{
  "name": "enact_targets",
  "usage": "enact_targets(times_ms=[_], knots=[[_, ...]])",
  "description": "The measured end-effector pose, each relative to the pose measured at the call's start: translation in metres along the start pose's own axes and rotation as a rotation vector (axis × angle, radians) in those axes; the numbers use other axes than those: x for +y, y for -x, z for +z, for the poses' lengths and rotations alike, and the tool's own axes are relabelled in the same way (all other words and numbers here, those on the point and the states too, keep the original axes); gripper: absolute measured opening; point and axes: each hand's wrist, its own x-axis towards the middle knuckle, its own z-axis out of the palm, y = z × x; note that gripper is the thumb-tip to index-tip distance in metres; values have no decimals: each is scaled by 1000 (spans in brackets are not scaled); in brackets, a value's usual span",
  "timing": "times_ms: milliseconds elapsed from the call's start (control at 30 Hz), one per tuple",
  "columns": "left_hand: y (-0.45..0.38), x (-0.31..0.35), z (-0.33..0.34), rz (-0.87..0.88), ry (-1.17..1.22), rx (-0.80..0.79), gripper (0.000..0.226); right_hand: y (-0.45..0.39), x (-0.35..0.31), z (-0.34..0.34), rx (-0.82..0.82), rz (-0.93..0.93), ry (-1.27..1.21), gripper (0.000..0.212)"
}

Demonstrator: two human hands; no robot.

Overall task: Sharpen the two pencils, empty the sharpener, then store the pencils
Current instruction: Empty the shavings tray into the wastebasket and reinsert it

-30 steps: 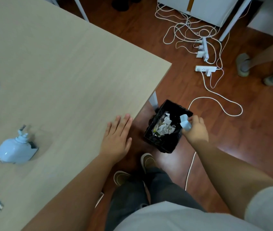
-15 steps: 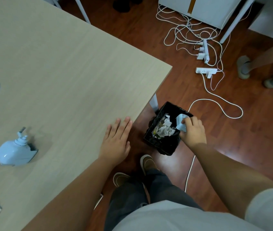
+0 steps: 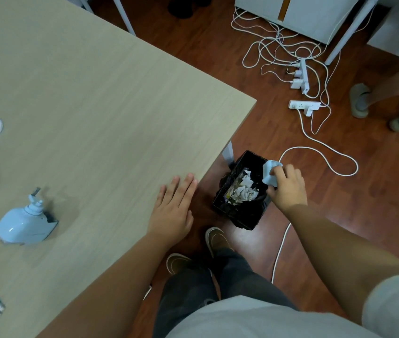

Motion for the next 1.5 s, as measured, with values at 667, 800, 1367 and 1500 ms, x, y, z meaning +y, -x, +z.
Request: enact_targets(times_ms=[667,800,1367,1500], knots=[[-1,-1,1,-3,3,-23,83,-10,11,1,8,-84,-40,39],[0,0,-1,3,35,-19,84,-17,10,-3,89,540,-618,39],[33,-42,-52,-422,522,285,54,-9,-127,-73,-776,479,-1790,30],[67,-82,-63,-513,433,491,29,-22,-186,-72,-870,356,-1643,33]])
